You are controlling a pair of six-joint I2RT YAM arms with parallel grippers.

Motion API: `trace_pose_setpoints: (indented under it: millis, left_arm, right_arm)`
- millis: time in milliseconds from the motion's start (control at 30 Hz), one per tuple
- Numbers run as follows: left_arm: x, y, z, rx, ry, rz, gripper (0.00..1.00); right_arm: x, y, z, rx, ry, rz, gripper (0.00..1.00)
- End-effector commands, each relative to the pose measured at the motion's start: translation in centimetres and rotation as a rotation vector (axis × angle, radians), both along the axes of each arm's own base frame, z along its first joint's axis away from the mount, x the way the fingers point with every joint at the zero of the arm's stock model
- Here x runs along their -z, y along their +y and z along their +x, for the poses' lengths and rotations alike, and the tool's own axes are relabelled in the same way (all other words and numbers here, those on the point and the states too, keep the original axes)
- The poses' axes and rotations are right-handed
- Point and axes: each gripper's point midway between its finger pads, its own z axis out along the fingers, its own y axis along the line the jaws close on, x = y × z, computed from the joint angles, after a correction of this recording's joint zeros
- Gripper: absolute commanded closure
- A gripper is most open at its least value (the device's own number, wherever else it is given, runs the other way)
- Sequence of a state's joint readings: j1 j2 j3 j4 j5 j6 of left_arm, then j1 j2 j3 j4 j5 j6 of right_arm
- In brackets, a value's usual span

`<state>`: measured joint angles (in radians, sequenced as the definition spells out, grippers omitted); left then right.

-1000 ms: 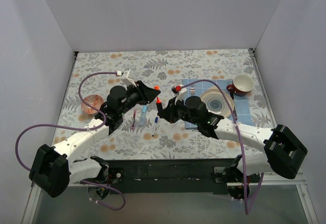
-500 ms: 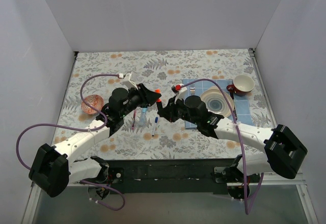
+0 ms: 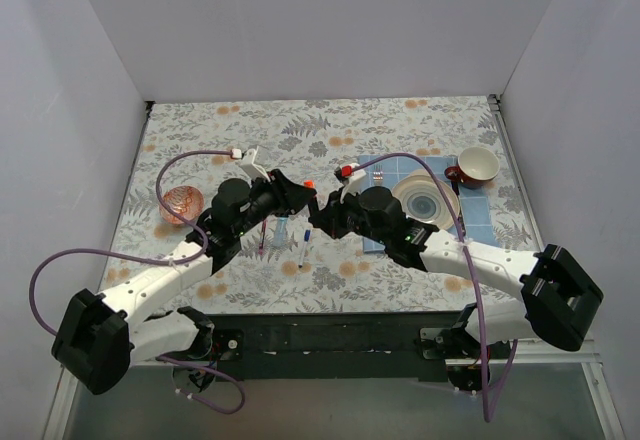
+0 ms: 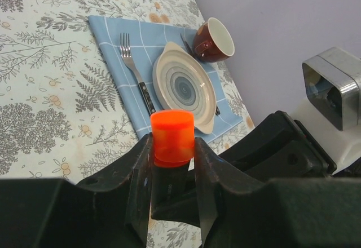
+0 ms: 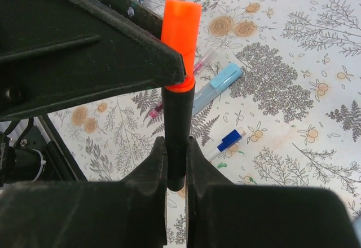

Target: Insert the pens into the pen caps

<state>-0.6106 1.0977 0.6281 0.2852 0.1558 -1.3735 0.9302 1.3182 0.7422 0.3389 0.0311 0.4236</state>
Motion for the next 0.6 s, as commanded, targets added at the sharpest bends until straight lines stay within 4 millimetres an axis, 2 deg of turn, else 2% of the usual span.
trace_pose_setpoints:
  millis: [0,100,133,233,333,433,500,567]
  left_arm:
    - [-1.1,-0.9,-2.7,0.101,-0.004,-0.032,0.62]
    - [-1.6,-0.8,-3.2,0.11,-0.022,-0.044,0.5]
    - [-2.4,-0.7,-3.6,0.122,-0.051,-0.057,0.43]
    - [-3.7,-0.4,-3.9,0.126,-0.095,-0.081,0.33]
    - [-4.3,-0.5,-4.4,0.149,-0.127,-0.08,0.3]
    - [-4.8,-0.6,-5.0,0.186,-0.155,-0.068,0.3]
    - [-5.1,-0.8,-5.5,0.218,-0.167,-0.062,0.31]
    - [-5.9,-1.0,-5.8,0.237,-0.176,-0.068,0.31]
  right_arm:
    - [-4.6,0.5,2.4,0.059,-0.119,0.075,0.99]
    - [-5.2,0.5,1.8,0.031,-0.142,0.089,0.99]
    - [-5.3,0.5,1.7,0.021,-0.148,0.093,0.99]
    - [-5.8,0.1,1.1,0.006,-0.165,0.108,0.99]
    - [-6.3,-0.3,0.4,-0.012,-0.185,0.125,0.99]
    - [-6.5,-1.0,-0.5,-0.031,-0.196,0.14,0.99]
    - [-7.5,-1.4,-1.4,-0.056,-0.214,0.172,0.99]
    - [-7.3,-1.6,-2.2,-0.078,-0.204,0.181,0.99]
